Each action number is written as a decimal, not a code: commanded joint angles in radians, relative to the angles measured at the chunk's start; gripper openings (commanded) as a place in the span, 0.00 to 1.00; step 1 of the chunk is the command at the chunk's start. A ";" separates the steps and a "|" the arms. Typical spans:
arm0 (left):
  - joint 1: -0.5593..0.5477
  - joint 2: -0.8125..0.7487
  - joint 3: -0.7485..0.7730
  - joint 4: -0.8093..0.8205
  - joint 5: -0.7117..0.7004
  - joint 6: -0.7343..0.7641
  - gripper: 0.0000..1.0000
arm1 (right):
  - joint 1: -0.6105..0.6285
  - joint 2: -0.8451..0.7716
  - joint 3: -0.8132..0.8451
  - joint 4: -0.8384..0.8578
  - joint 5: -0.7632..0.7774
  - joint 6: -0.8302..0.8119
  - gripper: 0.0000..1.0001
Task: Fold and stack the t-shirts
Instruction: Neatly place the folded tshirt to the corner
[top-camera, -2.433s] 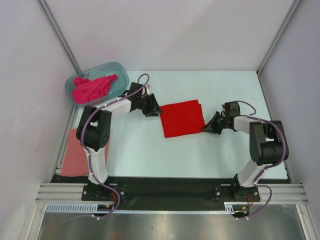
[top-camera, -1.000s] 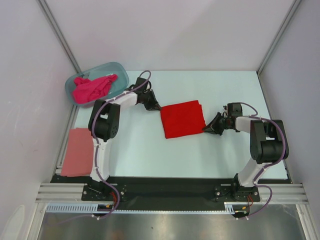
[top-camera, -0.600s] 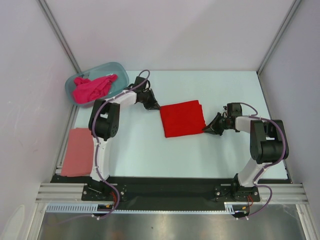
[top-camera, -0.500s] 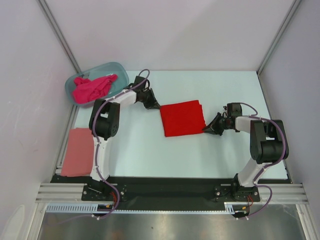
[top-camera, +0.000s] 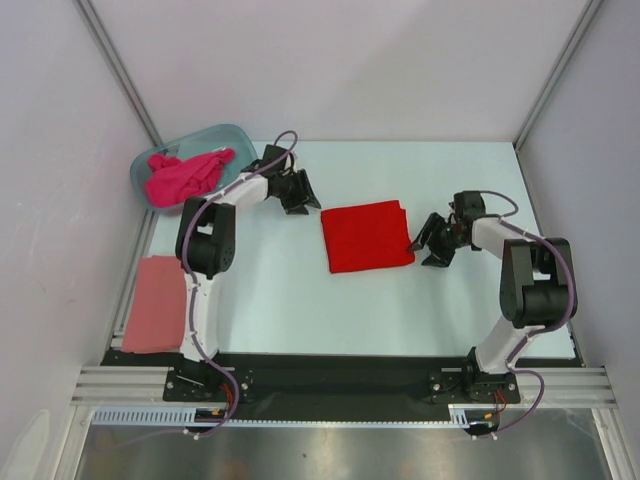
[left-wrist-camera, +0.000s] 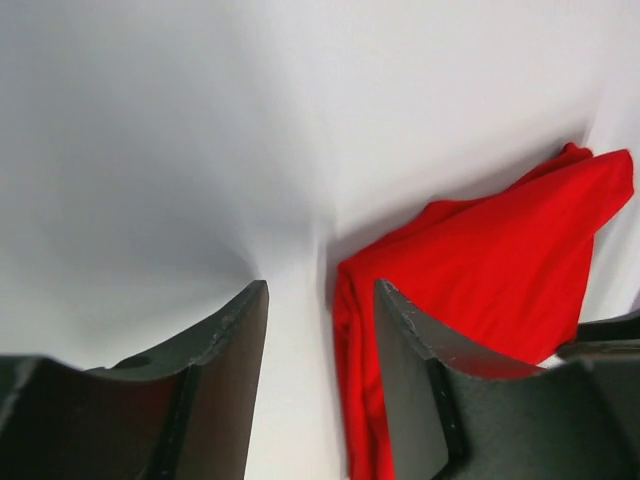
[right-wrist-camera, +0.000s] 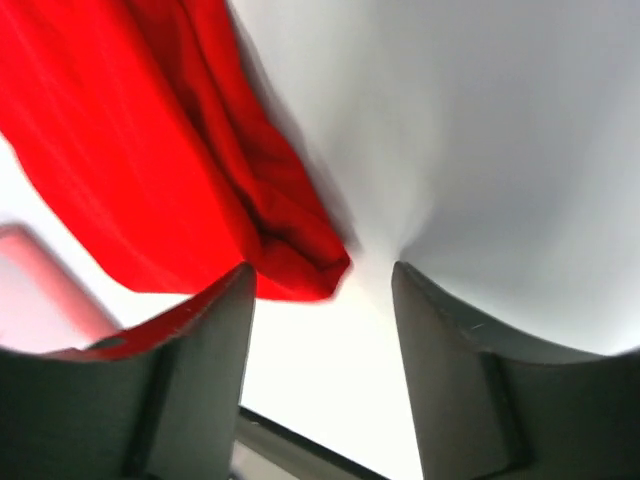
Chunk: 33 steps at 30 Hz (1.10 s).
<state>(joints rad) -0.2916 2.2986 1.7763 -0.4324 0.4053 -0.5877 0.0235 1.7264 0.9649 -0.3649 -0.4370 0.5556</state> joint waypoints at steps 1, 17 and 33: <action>0.005 -0.202 -0.014 -0.066 -0.059 0.104 0.53 | 0.039 -0.097 0.066 -0.176 0.179 -0.095 0.66; 0.020 -0.974 -0.817 0.050 -0.003 0.069 0.52 | 0.749 -0.337 0.097 0.009 0.787 -0.638 0.78; 0.192 -1.249 -1.091 0.027 0.053 -0.055 0.53 | 1.078 -0.052 -0.003 0.190 0.867 -1.138 0.57</action>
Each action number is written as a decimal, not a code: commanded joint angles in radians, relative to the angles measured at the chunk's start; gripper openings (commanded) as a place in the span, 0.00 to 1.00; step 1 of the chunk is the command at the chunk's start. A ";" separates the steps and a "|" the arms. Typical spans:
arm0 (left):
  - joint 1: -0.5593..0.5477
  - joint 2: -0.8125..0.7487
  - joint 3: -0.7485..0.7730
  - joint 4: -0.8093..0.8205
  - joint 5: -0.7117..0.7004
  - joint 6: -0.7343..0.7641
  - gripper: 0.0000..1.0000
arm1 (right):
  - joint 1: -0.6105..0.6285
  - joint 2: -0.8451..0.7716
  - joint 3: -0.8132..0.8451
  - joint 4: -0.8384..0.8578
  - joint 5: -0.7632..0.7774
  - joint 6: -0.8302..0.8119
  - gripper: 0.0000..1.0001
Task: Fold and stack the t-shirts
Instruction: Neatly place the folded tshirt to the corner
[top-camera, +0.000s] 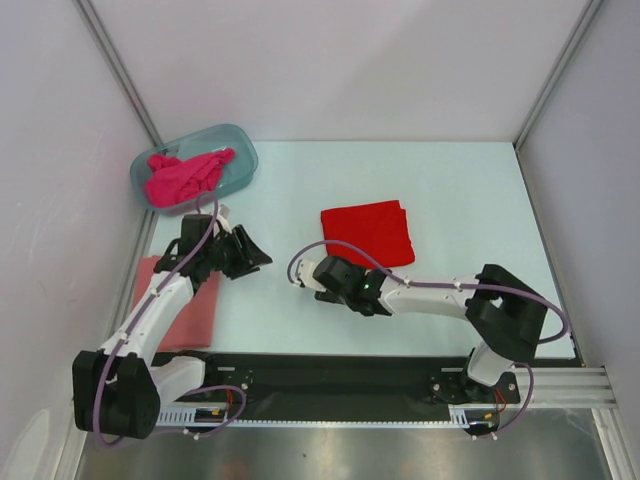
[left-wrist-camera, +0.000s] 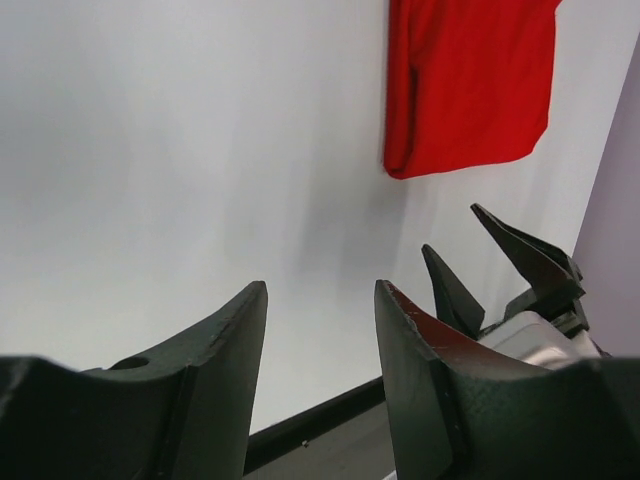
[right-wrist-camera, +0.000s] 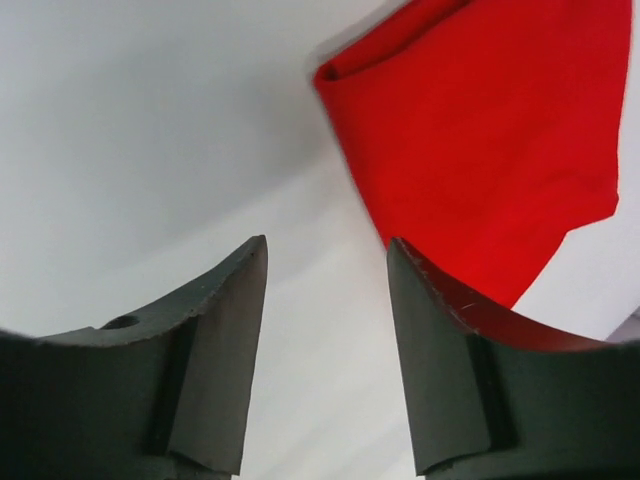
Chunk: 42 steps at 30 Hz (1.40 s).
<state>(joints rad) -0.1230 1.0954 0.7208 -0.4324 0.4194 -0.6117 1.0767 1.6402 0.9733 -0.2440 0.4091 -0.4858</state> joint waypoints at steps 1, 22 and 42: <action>0.026 -0.052 -0.046 0.041 0.051 -0.034 0.53 | 0.026 0.047 -0.018 0.080 0.020 -0.111 0.60; 0.114 -0.103 -0.118 0.029 0.094 -0.043 0.58 | -0.049 0.274 -0.016 0.356 0.073 -0.286 0.45; -0.019 0.437 -0.132 0.843 0.332 -0.572 0.91 | -0.187 0.041 0.113 0.121 -0.167 -0.307 0.00</action>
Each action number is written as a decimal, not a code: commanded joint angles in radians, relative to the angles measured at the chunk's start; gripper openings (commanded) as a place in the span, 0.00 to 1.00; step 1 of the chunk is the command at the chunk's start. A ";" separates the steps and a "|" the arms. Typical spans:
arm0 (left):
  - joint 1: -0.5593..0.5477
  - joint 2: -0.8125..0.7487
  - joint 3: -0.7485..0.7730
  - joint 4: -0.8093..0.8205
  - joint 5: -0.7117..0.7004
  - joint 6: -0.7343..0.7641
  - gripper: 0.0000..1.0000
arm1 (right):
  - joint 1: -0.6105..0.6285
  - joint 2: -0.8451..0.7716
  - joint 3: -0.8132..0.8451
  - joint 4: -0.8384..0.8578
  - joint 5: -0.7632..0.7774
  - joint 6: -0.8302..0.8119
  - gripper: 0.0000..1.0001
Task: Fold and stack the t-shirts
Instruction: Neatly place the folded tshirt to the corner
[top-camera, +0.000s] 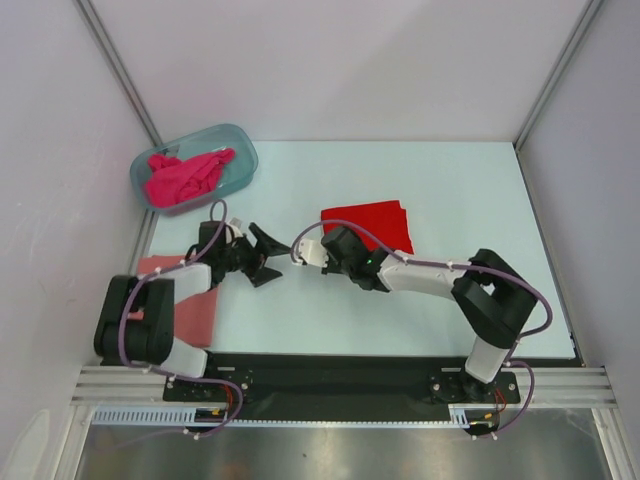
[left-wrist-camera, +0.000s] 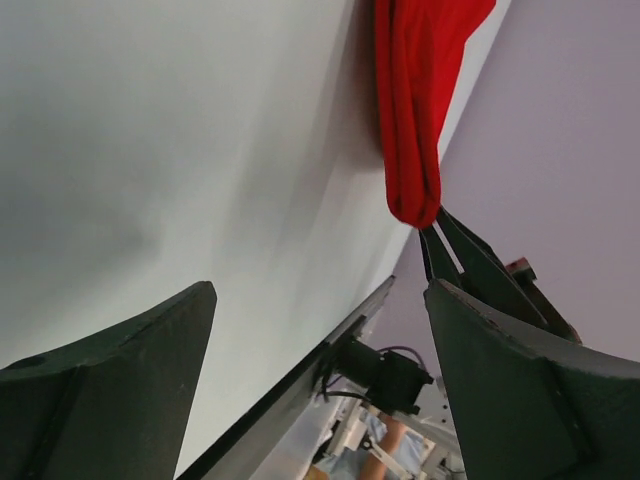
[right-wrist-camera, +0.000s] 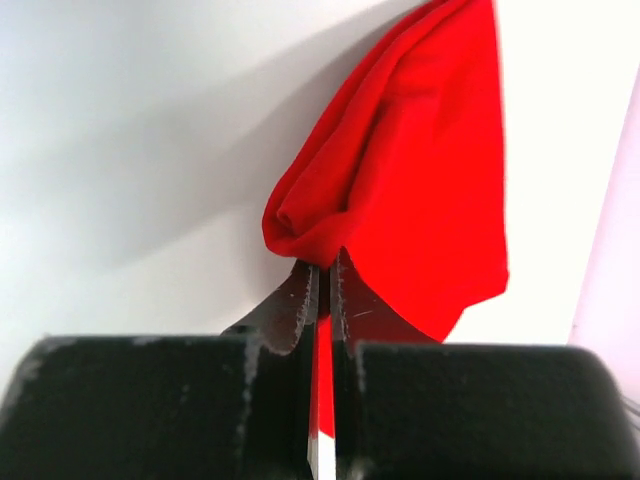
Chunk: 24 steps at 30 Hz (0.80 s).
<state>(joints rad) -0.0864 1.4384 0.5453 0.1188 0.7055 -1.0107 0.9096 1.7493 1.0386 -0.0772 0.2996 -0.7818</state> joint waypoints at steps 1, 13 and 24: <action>-0.070 0.127 0.053 0.339 0.043 -0.211 0.93 | -0.024 -0.074 0.049 -0.053 -0.065 -0.013 0.00; -0.237 0.503 0.333 0.454 -0.080 -0.454 0.98 | -0.064 -0.158 0.044 -0.081 -0.146 0.019 0.00; -0.308 0.631 0.559 0.090 -0.158 -0.453 0.98 | -0.090 -0.205 0.031 -0.052 -0.175 0.046 0.00</action>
<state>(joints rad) -0.3794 2.0430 1.0561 0.3229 0.5922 -1.4418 0.8192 1.5955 1.0550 -0.1661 0.1463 -0.7525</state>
